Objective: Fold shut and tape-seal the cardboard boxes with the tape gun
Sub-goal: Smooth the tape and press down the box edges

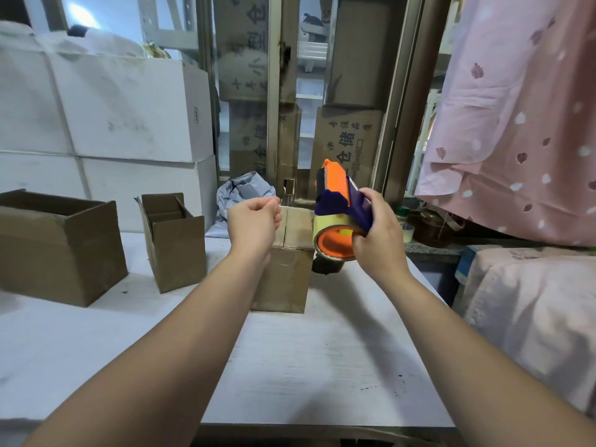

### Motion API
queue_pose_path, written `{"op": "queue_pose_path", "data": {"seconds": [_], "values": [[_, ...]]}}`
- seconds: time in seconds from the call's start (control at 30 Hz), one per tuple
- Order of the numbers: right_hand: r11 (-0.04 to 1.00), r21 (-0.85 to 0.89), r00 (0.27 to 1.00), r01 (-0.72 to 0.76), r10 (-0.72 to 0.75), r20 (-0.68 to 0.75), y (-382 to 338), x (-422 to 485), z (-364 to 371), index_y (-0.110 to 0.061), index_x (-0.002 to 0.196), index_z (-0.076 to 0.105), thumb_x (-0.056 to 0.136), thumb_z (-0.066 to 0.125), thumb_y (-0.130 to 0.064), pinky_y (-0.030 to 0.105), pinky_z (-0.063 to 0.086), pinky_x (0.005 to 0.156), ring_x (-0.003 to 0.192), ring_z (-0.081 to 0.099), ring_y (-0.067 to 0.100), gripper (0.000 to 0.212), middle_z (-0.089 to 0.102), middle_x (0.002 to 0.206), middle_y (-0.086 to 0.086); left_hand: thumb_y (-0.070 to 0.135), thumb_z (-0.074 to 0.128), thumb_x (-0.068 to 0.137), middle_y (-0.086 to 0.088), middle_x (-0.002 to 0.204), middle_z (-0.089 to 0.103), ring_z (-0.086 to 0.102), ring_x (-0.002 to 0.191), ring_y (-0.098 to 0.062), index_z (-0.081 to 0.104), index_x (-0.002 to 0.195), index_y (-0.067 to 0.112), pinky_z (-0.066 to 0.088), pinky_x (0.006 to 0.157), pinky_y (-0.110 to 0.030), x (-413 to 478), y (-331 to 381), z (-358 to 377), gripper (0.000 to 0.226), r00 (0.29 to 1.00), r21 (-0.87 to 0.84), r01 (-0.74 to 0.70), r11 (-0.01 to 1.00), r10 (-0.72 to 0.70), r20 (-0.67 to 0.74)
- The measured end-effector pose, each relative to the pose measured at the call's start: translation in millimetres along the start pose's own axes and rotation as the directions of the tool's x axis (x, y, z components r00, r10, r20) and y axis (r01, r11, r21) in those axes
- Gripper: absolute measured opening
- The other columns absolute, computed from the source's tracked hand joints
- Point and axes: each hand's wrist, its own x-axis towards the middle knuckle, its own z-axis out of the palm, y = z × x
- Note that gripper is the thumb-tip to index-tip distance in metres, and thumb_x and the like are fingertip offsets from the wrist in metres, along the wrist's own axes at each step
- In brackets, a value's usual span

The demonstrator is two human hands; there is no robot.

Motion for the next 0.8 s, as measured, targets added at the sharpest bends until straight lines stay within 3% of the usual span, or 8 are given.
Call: {"op": "queue_pose_path", "data": {"seconds": [0.07,0.17,0.3,0.43,0.53,0.63,0.73,0.8], "values": [[1.000,0.013,0.999,0.027,-0.027,0.047,-2,5,-6,-0.014,0.126,0.049,0.065,0.053,0.016,0.029,0.041,0.083,0.100,0.051,0.023,0.068,0.056,0.111,0.005,0.008,0.057,0.093,-0.002,0.067,0.059,0.052,0.061,-0.009,0.068,0.077,0.012,0.046,0.066,-0.023,0,1,-3,0.019,1.000,0.024,-0.018,1.000,0.018,0.002],[0.995,-0.076,0.993,0.066,-0.058,0.101,-7,12,-11,-0.019,0.129,0.046,0.073,0.057,0.010,0.028,0.040,0.078,0.096,0.046,0.018,0.064,0.052,0.111,0.004,0.009,0.057,0.093,-0.002,0.067,0.059,0.052,0.061,-0.009,0.068,0.077,0.013,0.044,0.065,-0.023,-2,0,-7,0.019,0.999,0.026,-0.027,0.999,0.028,-0.018],[0.951,-0.246,0.975,0.185,-0.147,0.166,-12,11,-12,-0.019,0.135,0.039,0.084,0.064,-0.009,0.038,0.051,0.077,0.107,0.046,0.022,0.058,0.049,0.119,0.009,0.007,0.057,0.092,-0.001,0.064,0.058,0.051,0.058,-0.010,0.069,0.080,0.007,0.042,0.061,-0.023,-1,5,-15,0.017,0.998,0.054,-0.039,0.998,0.041,-0.042],[0.917,-0.357,0.973,0.180,-0.112,0.202,-13,9,-9,-0.024,0.136,0.035,0.087,0.062,-0.018,0.036,0.049,0.075,0.108,0.044,0.021,0.057,0.046,0.117,0.005,0.007,0.057,0.092,-0.002,0.064,0.058,0.051,0.057,-0.010,0.067,0.074,0.010,0.044,0.062,-0.024,1,12,-23,0.021,0.996,0.095,-0.066,0.993,0.072,-0.061],[0.933,-0.333,0.975,0.138,-0.068,0.211,-22,10,-5,-0.023,0.136,0.036,0.085,0.058,-0.009,0.034,0.045,0.074,0.105,0.044,0.023,0.057,0.046,0.114,0.006,0.007,0.057,0.092,-0.002,0.065,0.059,0.052,0.058,-0.009,0.070,0.085,0.005,0.043,0.062,-0.022,3,12,-30,0.015,0.995,0.097,-0.055,0.994,0.064,-0.082],[0.981,-0.187,0.983,0.049,-0.015,0.181,-27,15,-4,-0.024,0.131,0.041,0.079,0.058,0.002,0.041,0.048,0.084,0.106,0.049,0.025,0.060,0.052,0.116,0.006,0.005,0.056,0.092,-0.003,0.065,0.058,0.051,0.057,-0.011,0.066,0.077,0.009,0.044,0.059,-0.019,4,17,-36,0.018,0.994,0.030,-0.024,0.999,0.027,-0.102],[0.991,0.042,0.987,-0.123,0.118,0.114,-29,21,-6,-0.022,0.130,0.047,0.075,0.055,0.011,0.037,0.045,0.094,0.109,0.050,0.021,0.064,0.056,0.121,0.003,-0.002,0.054,0.089,-0.006,0.065,0.052,0.046,0.054,-0.012,0.061,0.070,0.006,0.038,0.054,-0.018,8,22,-40,0.023,0.996,-0.041,0.020,0.999,-0.024,-0.084],[0.992,0.044,0.990,-0.121,0.117,0.076,-30,22,-7,-0.017,0.129,0.049,0.074,0.054,0.011,0.035,0.045,0.092,0.107,0.050,0.020,0.062,0.056,0.119,0.004,-0.005,0.052,0.088,-0.007,0.065,0.050,0.045,0.054,-0.013,0.058,0.065,0.006,0.036,0.054,-0.020,10,22,-42,0.026,0.996,-0.041,0.047,0.998,-0.050,-0.074]]}}
